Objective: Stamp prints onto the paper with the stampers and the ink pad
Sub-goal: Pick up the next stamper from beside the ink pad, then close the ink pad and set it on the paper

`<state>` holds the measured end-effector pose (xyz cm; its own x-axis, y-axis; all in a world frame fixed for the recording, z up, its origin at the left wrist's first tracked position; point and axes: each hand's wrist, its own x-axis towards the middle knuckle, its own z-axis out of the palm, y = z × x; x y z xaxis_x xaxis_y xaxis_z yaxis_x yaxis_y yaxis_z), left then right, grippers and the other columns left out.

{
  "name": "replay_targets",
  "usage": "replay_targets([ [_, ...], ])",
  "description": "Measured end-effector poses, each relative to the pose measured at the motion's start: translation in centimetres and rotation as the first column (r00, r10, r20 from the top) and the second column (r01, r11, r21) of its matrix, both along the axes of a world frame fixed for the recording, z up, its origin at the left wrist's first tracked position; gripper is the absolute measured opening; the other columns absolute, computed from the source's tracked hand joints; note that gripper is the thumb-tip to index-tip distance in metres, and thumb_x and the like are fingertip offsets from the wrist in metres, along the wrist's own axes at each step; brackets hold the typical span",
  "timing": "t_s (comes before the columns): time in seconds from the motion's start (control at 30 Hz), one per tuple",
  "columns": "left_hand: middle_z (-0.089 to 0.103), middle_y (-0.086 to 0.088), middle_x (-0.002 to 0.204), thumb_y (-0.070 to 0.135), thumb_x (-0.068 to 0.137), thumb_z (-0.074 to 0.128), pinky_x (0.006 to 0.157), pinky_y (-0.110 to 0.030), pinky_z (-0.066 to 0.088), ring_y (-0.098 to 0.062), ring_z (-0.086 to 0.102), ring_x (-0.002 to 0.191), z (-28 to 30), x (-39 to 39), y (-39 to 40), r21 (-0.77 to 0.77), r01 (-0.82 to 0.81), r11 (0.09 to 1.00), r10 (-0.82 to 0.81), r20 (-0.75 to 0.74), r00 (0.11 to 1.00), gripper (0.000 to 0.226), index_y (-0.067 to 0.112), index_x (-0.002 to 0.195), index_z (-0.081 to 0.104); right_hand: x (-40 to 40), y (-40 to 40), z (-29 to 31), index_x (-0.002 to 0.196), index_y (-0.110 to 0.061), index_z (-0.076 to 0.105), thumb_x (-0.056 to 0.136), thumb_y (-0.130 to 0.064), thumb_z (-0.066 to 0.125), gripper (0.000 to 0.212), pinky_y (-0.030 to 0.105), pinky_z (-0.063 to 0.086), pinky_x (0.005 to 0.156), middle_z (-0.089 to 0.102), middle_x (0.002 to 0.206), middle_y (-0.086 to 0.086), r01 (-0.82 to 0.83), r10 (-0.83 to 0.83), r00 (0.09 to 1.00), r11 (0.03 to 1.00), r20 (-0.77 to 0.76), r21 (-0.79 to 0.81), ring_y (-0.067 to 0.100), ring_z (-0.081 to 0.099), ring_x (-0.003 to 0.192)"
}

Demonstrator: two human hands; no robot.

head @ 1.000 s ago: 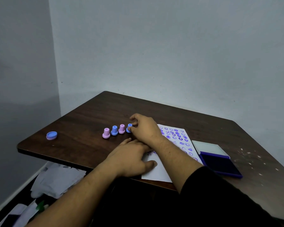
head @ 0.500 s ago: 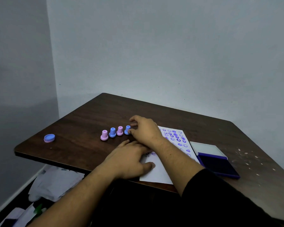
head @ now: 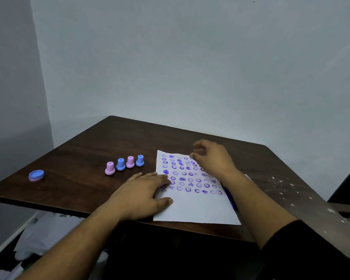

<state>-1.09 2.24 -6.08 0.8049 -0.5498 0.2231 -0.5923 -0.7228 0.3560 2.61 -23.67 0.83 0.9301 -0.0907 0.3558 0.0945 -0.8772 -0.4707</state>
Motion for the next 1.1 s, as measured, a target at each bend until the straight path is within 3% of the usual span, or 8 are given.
replay_targets([
  [0.2, 0.035, 0.03, 0.157, 0.078, 0.079, 0.041, 0.123, -0.035, 0.018, 0.009, 0.021, 0.146, 0.0, 0.1, 0.2, -0.003, 0.014, 1.0, -0.014, -0.019, 1.0, 0.074, 0.045, 0.145, 0.046, -2.3, -8.2, 0.3, 0.104, -0.033, 0.075, 0.089, -0.043, 0.076, 0.019, 0.033, 0.056, 0.088, 0.068, 0.085, -0.024, 0.228, -0.228, 0.974, 0.973, 0.003, 0.026, 0.011, 0.071, 0.095],
  [0.3, 0.036, 0.03, 0.156, 0.079, 0.078, 0.039, 0.123, -0.035, 0.018, 0.008, 0.021, 0.146, 0.1, 0.1, 0.2, -0.001, 0.011, 1.0, -0.011, -0.025, 1.0, 0.075, 0.046, 0.145, 0.046, -3.6, -11.8, 0.5, 0.084, -0.029, 0.072, 0.088, -0.043, 0.073, 0.015, 0.042, 0.062, 0.086, 0.074, 0.092, -0.01, 0.357, -0.359, 0.929, 0.933, -0.093, -0.038, 0.018, 0.07, 0.091],
  [0.4, 0.036, 0.03, 0.156, 0.08, 0.077, 0.039, 0.123, -0.034, 0.018, 0.009, 0.022, 0.146, 0.0, 0.0, 0.3, -0.002, 0.004, 1.0, -0.004, -0.026, 1.0, 0.075, 0.047, 0.145, 0.045, -4.7, -14.2, 0.1, 0.073, -0.019, 0.075, 0.085, -0.038, 0.074, 0.022, 0.041, 0.064, 0.077, 0.076, 0.079, 0.001, 0.424, -0.435, 0.868, 0.9, -0.241, -0.096, 0.023, 0.07, 0.077],
  [0.5, 0.037, 0.031, 0.155, 0.079, 0.076, 0.039, 0.123, -0.033, 0.018, 0.01, 0.021, 0.146, 0.2, -0.2, 0.2, -0.016, 0.005, 1.0, -0.005, -0.021, 1.0, 0.075, 0.048, 0.144, 0.046, -5.7, -15.6, -0.6, 0.07, -0.009, 0.076, 0.081, -0.036, 0.076, 0.029, 0.037, 0.061, 0.074, 0.075, 0.074, 0.009, 0.446, -0.447, 0.832, 0.891, -0.329, -0.082, 0.03, 0.072, 0.076],
  [0.6, 0.037, 0.031, 0.154, 0.078, 0.077, 0.04, 0.123, -0.032, 0.019, 0.01, 0.022, 0.146, 0.5, -0.6, 0.2, -0.026, 0.006, 1.0, -0.007, -0.021, 1.0, 0.074, 0.047, 0.144, 0.047, -6.0, -16.1, -1.2, 0.069, -0.003, 0.073, 0.084, -0.038, 0.077, 0.039, 0.031, 0.048, 0.062, 0.072, 0.069, 0.01, 0.462, -0.443, 0.834, 0.887, -0.328, -0.022, 0.031, 0.07, 0.074],
  [0.7, 0.037, 0.031, 0.154, 0.073, 0.083, 0.047, 0.122, -0.031, 0.019, 0.01, 0.023, 0.144, 0.6, -0.8, 0.2, -0.026, 0.004, 1.0, -0.005, -0.014, 1.0, 0.066, 0.047, 0.143, 0.047, -6.1, -15.7, -1.4, 0.066, -0.005, 0.069, 0.084, -0.038, 0.08, 0.039, 0.03, 0.043, 0.058, 0.067, 0.064, 0.008, 0.463, -0.433, 0.834, 0.886, -0.341, 0.007, 0.027, 0.065, 0.066],
  [0.93, 0.037, 0.031, 0.154, 0.063, 0.089, 0.057, 0.122, -0.032, 0.02, 0.007, 0.025, 0.145, 0.8, -1.0, 0.0, -0.035, -0.006, 0.999, 0.006, 0.002, 1.0, 0.056, 0.046, 0.143, 0.049, -6.0, -15.1, -0.8, 0.077, -0.003, 0.08, 0.079, -0.021, 0.079, 0.017, 0.038, 0.06, 0.073, 0.077, 0.079, 0.014, 0.459, -0.417, 0.828, 0.888, -0.374, 0.026, 0.032, 0.073, 0.082],
  [1.1, 0.037, 0.031, 0.154, 0.063, 0.089, 0.057, 0.122, -0.031, 0.021, 0.007, 0.025, 0.145, 0.9, -1.0, 0.1, -0.041, -0.001, 0.999, 0.0, -0.006, 1.0, 0.057, 0.047, 0.143, 0.049, -6.2, -15.0, -0.8, 0.072, -0.005, 0.081, 0.078, -0.015, 0.077, 0.012, 0.04, 0.063, 0.075, 0.076, 0.062, 0.006, 0.478, -0.415, 0.841, 0.87, -0.347, 0.118, 0.031, 0.077, 0.076],
])
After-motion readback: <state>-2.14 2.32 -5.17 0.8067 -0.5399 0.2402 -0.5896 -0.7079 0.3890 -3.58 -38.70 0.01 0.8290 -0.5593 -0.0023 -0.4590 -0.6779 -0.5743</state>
